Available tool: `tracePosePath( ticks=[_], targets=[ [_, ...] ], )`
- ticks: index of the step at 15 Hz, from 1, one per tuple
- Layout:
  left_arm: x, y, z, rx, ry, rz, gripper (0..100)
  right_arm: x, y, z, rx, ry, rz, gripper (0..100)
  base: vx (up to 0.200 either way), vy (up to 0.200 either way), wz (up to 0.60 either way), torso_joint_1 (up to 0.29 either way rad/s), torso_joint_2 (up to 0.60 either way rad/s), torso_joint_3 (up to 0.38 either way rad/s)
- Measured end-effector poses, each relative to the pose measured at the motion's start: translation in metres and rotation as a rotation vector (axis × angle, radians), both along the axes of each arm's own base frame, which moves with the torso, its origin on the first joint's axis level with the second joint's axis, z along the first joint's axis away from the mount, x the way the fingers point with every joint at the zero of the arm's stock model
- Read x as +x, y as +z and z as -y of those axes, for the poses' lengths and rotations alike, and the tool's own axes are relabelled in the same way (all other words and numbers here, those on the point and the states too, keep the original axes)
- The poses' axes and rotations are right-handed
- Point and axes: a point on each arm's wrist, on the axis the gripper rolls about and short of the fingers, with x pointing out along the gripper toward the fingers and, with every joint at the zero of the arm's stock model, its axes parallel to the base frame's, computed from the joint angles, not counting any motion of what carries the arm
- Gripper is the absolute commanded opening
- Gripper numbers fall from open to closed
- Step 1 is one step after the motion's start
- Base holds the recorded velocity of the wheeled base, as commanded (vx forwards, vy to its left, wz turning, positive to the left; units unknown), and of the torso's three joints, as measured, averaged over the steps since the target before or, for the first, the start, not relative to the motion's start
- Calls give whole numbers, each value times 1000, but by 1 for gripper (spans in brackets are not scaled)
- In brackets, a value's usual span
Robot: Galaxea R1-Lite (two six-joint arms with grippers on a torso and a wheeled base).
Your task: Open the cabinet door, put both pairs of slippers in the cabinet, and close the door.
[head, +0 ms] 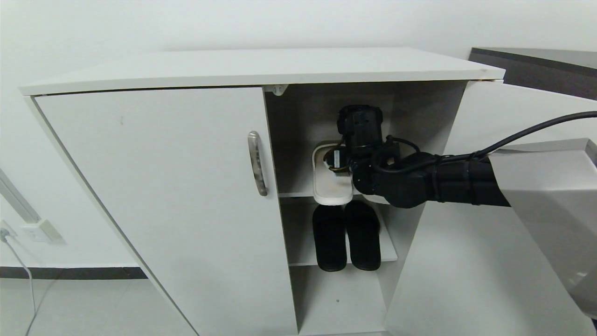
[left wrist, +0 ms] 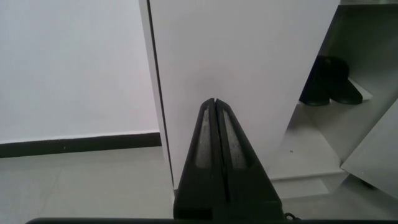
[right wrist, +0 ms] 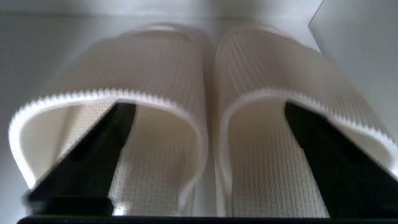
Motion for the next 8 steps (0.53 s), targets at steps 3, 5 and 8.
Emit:
tracePosePath(
  ticks=[3, 5, 8],
  targets=[
    [0, 0, 0, 0, 0, 0, 0, -15, 2, -1, -12, 18, -13, 100, 0, 0, 0, 0, 0, 0],
    [0, 0, 0, 0, 0, 0, 0, -30, 5, 2, -19, 28, -21, 100, 0, 0, 0, 0, 0, 0],
    [0, 0, 0, 0, 0, 0, 0, -60, 10, 5, -20, 62, -16, 100, 0, 0, 0, 0, 0, 0]
  ],
)
